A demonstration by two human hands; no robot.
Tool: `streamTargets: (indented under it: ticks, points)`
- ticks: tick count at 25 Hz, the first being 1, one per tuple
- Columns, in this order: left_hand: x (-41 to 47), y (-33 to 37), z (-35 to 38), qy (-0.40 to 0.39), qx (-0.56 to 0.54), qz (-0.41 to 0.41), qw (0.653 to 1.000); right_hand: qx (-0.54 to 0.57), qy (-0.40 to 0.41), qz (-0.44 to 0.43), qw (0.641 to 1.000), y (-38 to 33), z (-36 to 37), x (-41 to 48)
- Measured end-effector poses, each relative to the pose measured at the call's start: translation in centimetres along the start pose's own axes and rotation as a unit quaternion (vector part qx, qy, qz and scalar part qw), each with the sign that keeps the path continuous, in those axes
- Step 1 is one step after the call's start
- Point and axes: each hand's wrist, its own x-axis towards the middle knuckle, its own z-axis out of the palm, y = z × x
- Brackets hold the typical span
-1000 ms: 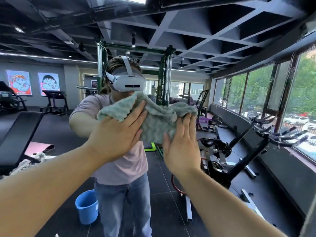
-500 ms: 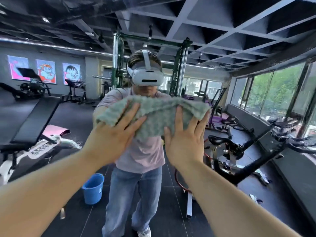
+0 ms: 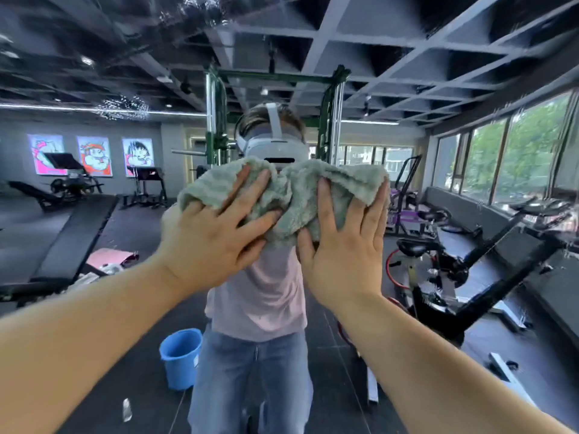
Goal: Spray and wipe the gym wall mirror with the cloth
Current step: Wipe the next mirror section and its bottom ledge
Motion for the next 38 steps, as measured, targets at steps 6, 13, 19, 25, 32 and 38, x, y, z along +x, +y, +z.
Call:
streamTargets:
  ticks: [6, 13, 19, 25, 32, 38]
  points:
    - [3.3, -2.3, -0.3, 0.054, -0.004, -0.135, 0.989, 0.029, 0.056, 0.023, 0.998, -0.3, -1.5, 3.7]
    - [-3.6, 4.4, 1.7, 0.025, 0.016, -0.138, 0.99, -0.018, 0.108, -0.036, 0.993, 0.6, 4.1, -3.4]
    - [1.5, 1.0, -1.1, -0.041, -0.05, -0.222, 0.973, 0.009, 0.051, -0.03, 0.998, 0.5, 0.6, 0.5]
    - [-8.6, 8.4, 2.2, -0.029, -0.002, -0.191, 0.981, -0.024, 0.036, -0.053, 0.998, 0.9, 7.2, -10.3]
    - [-10.4, 0.3, -0.5, -0.067, 0.026, -0.317, 0.946, -0.053, 0.044, -0.069, 0.995, -6.6, 4.8, -5.0]
    - [-9.8, -2.6, -1.1, -0.068, -0.007, -0.357, 0.932, -0.052, 0.049, -0.111, 0.991, -9.3, 3.0, -1.6]
